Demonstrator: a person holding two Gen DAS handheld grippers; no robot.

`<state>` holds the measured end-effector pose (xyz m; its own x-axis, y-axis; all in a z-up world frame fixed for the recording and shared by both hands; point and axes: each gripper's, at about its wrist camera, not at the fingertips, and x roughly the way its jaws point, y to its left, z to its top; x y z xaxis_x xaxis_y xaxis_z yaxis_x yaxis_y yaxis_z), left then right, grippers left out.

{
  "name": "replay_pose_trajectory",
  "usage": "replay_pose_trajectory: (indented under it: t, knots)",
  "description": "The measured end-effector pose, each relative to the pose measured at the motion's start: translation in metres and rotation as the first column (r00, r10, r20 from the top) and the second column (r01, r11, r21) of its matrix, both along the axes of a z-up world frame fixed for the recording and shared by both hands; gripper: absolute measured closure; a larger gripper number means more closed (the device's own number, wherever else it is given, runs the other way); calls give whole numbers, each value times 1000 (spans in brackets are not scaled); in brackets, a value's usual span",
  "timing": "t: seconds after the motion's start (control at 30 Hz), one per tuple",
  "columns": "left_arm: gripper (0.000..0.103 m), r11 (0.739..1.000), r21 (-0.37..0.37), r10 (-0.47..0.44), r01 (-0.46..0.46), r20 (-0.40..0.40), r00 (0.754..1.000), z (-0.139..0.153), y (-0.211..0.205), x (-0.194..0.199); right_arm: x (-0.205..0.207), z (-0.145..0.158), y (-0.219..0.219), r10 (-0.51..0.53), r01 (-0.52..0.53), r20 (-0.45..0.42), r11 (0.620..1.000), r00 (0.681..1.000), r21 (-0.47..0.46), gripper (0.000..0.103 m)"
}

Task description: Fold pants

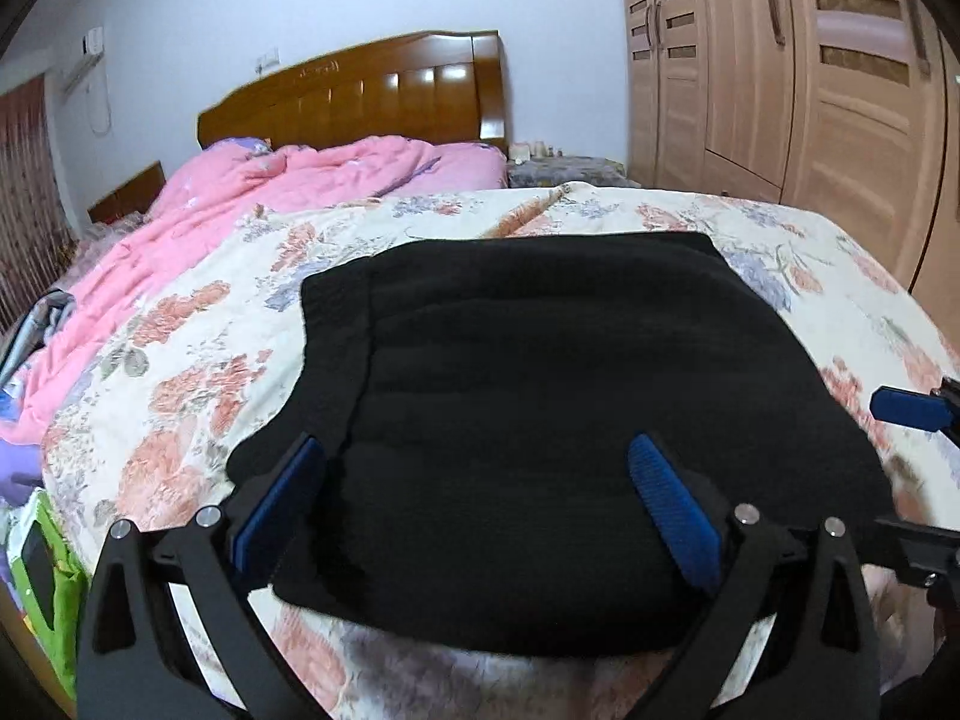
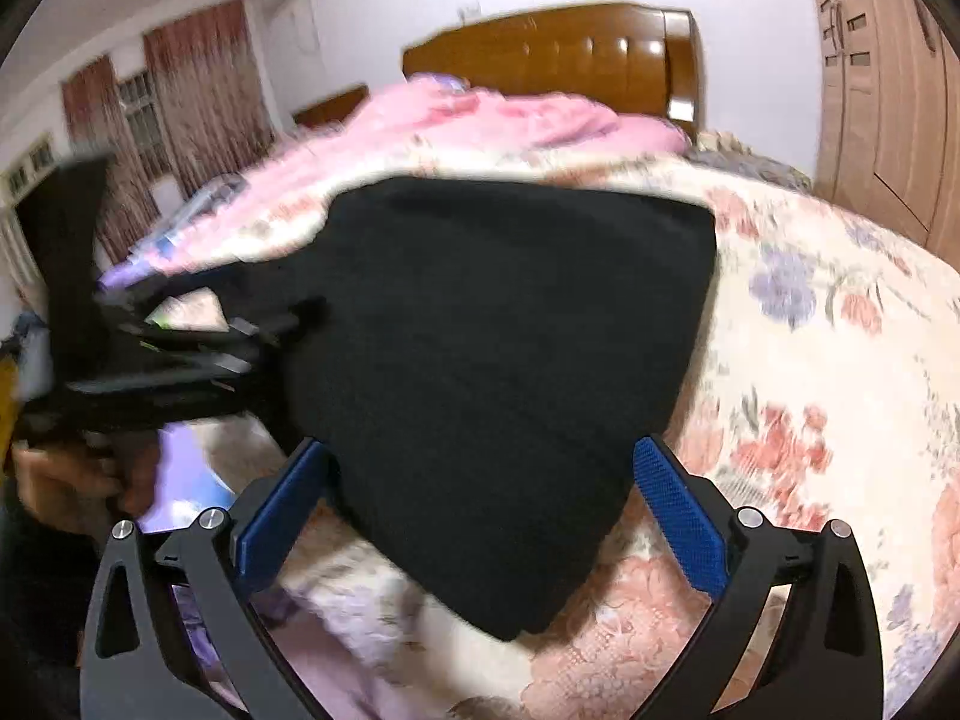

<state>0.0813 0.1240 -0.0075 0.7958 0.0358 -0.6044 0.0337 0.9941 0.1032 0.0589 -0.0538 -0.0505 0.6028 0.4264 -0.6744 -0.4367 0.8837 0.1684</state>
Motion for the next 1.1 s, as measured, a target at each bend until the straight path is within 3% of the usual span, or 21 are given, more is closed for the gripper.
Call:
replay_pose_trajectory:
  t: [0.13, 0.2, 0.47, 0.77, 0.83, 0.97, 1.03, 1.1]
  knots:
    - [1, 999, -28, -24, 25, 25, 999, -7, 8, -4, 5, -8, -10, -17, 19, -26, 997, 1000, 80, 5]
    - [1, 999, -35, -20, 21, 32, 999, -7, 8, -2, 4, -7, -10, -8, 7, 14, 998, 1000, 60, 5]
    - [1, 999, -28, 17, -15, 40, 999, -9, 6, 2, 4, -20, -7, -28, 31, -44, 997, 999, 66, 5]
    - [1, 999, -35, 2, 0, 50, 999, -11, 10, 0, -7, -22, 1, -31, 30, -26, 999, 999, -24, 5]
    - [1, 999, -37, -1, 3, 51, 999, -12, 11, 0, -9, -21, -3, -36, 36, -27, 999, 999, -2, 5]
    - [1, 999, -34, 1, 0, 50, 999, -8, 13, -3, -28, 7, -1, -13, 11, 103, 1000, 995, 20, 5]
    - [2, 996, -74, 49, -41, 112, 992, 7, 18, -21, -34, 17, 1, 15, -23, 146, 998, 989, 53, 5]
    - [2, 989, -143, -18, 44, 179, 984, 21, 21, -38, -36, 17, 5, 53, -65, 144, 995, 988, 76, 5]
